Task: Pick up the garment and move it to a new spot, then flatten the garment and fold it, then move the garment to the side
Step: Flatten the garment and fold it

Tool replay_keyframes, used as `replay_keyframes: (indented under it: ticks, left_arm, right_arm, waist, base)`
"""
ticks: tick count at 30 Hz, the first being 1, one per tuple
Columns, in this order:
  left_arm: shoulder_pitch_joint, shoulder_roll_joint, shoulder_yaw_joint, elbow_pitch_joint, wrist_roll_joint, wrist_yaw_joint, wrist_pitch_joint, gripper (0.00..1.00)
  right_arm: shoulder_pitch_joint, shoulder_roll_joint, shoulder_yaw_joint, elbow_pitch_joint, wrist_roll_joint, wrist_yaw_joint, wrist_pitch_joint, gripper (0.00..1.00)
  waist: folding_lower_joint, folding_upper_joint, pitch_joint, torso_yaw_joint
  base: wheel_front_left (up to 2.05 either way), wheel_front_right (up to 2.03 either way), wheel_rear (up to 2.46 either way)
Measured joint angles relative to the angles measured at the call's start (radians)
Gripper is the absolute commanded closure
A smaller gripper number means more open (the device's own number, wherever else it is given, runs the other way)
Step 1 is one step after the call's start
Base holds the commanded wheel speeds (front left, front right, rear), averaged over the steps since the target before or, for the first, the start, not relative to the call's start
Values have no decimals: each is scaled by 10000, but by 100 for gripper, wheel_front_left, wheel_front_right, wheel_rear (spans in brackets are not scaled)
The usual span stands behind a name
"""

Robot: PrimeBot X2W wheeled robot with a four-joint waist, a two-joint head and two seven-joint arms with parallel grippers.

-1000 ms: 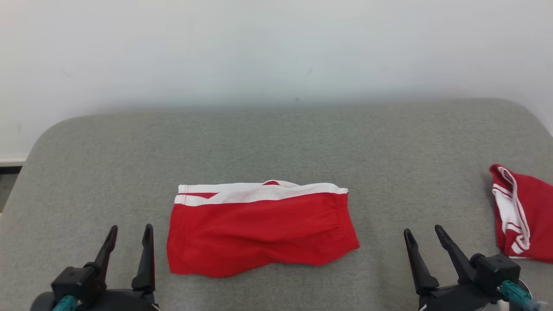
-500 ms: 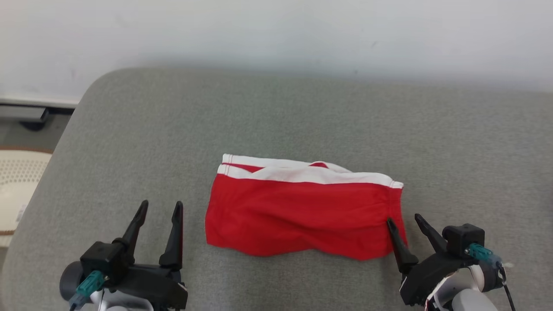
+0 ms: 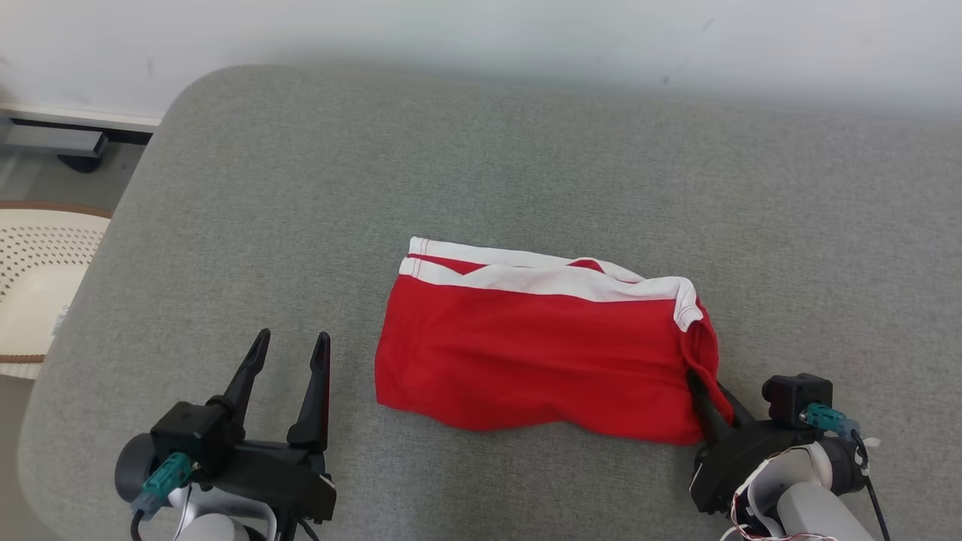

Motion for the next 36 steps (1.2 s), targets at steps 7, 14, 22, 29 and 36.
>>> replay_keyframes:
  ticks: [7,14,22,29,36]
  left_arm:
    - [9,-102,255,121,13,-159,0,0]
    - [18,-192,408,276,102,-232,0,0]
    - [13,-247,577,305,174,-320,0,0]
    - [2,-309,606,355,201,-410,0,0]
    - [-11,-414,612,359,261,-500,0,0]
  right_arm:
    - [243,-25,-372,-38,357,12,-426,100]
    - [1161,-366,-1490,-495,447,12,-497,100]
    - [1546,-257,-1511,-1835,506,2,113,100]
    - [2191,-67,-157,-5189,1647,0,1120,100]
    - [1553,-21,1753,-6220,2546,0,1530,100]
  waist:
    - [-1,0,-7,-363]
    - [-1,0,-89,-733]
    - [-1,1,-107,-1110]
    - [-2,0,-204,-1214]
    - [-2,0,-186,-1160]
  base:
    - [0,0,0]
    - [0,0,0]
    - [0,0,0]
    - [0,0,0]
    - [0,0,0]
